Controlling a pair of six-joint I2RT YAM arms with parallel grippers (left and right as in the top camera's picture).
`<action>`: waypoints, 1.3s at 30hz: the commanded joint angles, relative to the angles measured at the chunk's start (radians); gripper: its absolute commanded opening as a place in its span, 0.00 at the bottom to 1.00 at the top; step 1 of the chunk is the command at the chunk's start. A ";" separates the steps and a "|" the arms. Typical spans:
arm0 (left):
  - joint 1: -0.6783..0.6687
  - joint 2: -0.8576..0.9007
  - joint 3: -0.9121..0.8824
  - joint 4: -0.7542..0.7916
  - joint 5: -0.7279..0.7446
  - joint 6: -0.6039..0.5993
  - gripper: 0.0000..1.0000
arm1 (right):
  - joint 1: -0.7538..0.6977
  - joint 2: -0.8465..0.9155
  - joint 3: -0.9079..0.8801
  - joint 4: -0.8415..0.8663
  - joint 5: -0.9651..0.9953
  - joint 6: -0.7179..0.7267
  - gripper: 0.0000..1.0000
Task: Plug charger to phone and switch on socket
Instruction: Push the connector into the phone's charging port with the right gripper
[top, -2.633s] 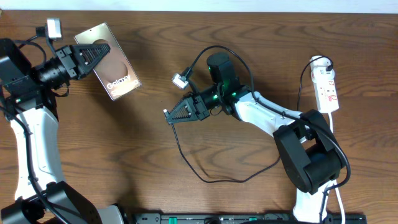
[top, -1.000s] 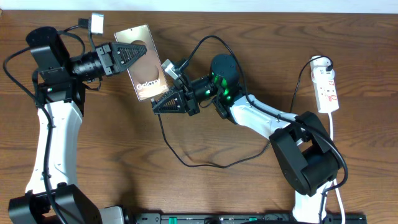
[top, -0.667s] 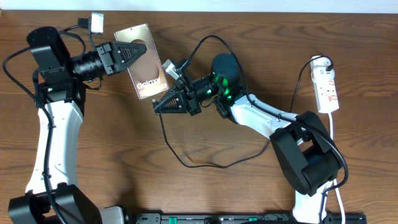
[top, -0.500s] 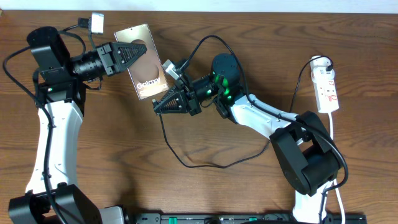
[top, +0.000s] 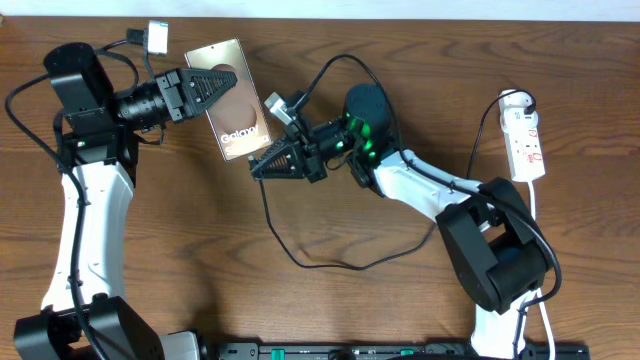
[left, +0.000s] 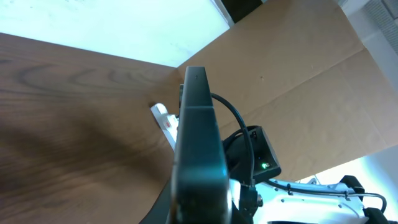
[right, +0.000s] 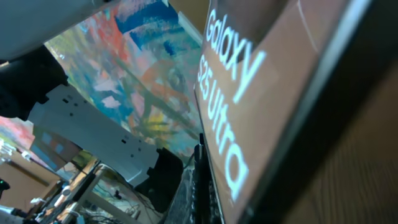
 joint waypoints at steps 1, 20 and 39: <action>-0.006 -0.004 0.005 0.006 0.039 0.018 0.07 | -0.010 0.002 0.006 0.005 -0.002 0.007 0.01; -0.006 -0.004 0.005 0.006 0.031 -0.047 0.07 | -0.002 0.002 0.006 -0.003 0.037 0.007 0.01; -0.006 -0.004 0.005 0.006 0.032 -0.034 0.07 | -0.002 0.002 0.006 -0.002 0.051 0.026 0.01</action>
